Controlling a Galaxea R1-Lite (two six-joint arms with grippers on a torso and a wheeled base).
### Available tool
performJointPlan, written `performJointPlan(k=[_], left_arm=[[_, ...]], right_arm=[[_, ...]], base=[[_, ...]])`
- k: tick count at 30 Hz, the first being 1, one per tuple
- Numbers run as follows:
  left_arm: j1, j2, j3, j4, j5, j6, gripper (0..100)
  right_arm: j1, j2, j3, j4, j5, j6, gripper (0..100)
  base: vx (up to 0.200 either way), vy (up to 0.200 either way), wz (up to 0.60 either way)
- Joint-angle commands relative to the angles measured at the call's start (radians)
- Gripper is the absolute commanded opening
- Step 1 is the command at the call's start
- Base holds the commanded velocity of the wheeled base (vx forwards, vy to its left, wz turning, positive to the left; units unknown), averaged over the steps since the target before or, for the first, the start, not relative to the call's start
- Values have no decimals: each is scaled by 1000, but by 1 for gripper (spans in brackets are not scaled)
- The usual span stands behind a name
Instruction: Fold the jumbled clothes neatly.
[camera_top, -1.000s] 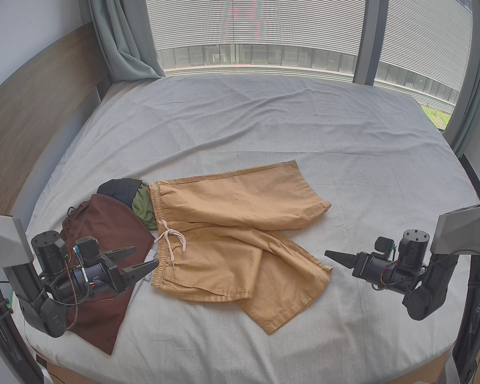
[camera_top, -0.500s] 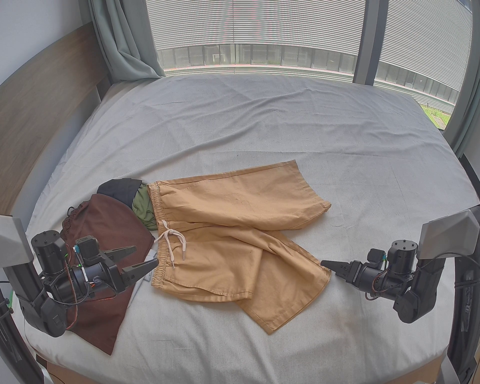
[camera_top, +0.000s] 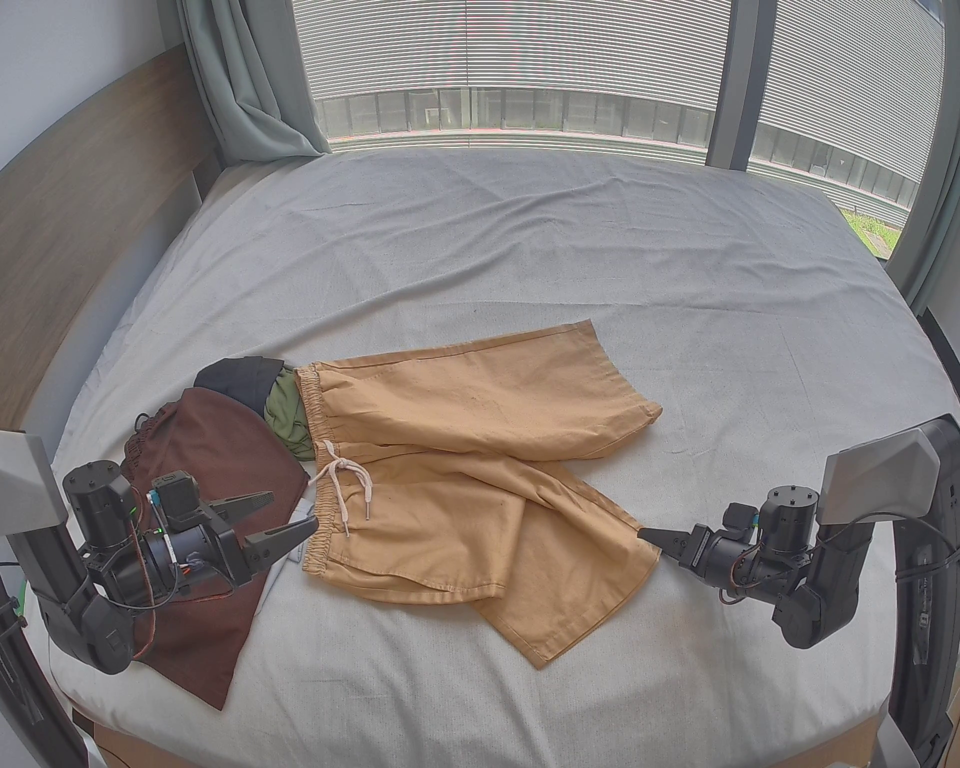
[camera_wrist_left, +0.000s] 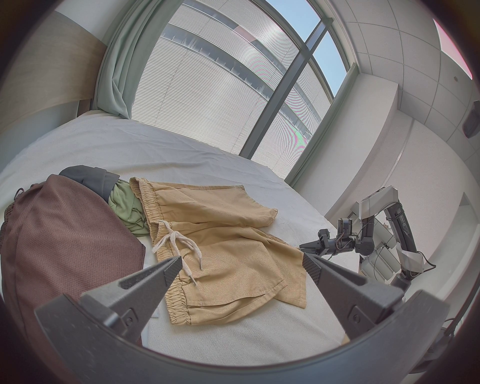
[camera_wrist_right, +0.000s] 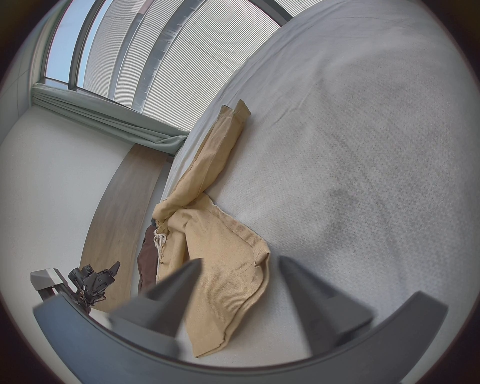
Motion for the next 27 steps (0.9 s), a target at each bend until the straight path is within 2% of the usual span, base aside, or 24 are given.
performJointPlan(k=[1,12,19,23,27], left_arm=[[0,0,0,-1,0,0,100],[-1,1,0,-1,0,0,100],[-1,3,-2,-1,0,-2,100],[-1,3,-2,-1,0,-3,100],[-1,3,-2,-1,0,-6,100]], right_arm=[[7,15,-8,0,-1,3,0],[-8,6,-74,-2,-12,0,0],[-64,6,-166,-2,-13,2,0],[-80,10,-218,-2,-55,0,0],[-80,10,-253,-2,-64,2,0]], base=[[0,0,0],[0,0,0],[0,0,0],[0,0,0],[0,0,0]])
